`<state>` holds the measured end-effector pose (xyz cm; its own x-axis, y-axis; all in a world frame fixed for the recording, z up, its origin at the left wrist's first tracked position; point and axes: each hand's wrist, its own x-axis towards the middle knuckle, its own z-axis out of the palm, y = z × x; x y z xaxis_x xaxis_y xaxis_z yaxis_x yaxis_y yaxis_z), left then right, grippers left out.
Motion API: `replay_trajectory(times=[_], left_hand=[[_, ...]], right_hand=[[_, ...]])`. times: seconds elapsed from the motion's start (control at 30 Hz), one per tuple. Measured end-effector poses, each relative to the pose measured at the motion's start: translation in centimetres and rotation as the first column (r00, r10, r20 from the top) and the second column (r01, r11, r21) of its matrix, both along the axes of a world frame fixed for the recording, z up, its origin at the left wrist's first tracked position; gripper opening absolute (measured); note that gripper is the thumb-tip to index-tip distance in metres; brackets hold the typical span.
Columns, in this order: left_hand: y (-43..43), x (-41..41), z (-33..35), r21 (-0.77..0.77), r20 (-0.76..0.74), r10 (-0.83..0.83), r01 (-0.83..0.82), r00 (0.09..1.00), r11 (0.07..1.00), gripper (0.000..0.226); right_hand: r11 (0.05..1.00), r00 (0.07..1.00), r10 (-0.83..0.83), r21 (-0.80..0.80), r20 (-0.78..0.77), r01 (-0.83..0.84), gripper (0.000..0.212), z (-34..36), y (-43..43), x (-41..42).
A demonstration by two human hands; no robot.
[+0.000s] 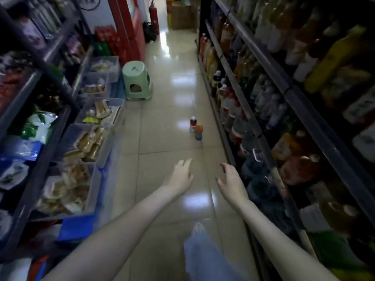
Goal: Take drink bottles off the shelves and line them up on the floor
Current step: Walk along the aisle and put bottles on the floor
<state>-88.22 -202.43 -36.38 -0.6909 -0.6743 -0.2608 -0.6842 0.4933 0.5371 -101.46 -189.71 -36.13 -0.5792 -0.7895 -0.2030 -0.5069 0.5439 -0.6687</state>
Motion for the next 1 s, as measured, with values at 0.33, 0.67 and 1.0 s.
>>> replay_trajectory(times=[0.33, 0.67, 1.0], left_hand=[[-28.9, -14.3, -2.8, 0.047, 0.055, -0.015, 0.012, 0.998, 0.999, 0.053], [-59.3, -31.5, -20.1, 0.067, 0.048, -0.221, 0.217, 0.974, 0.974, 0.057], [-68.6, -39.3, -47.1, 0.180, 0.139, -0.372, 0.346, 0.918, 0.921, 0.059]], right_hand=[[0.984, 0.996, 0.052, 0.168, 0.076, -0.064, 0.050, -2.7, -30.7, -15.8], [0.879, 0.946, -0.274, 0.444, 0.171, 0.174, 0.047, -23.3, -55.9, -32.7], [0.759, 0.936, -0.346, 0.606, 0.062, 0.240, 0.056, -53.5, -65.0, -38.8]])
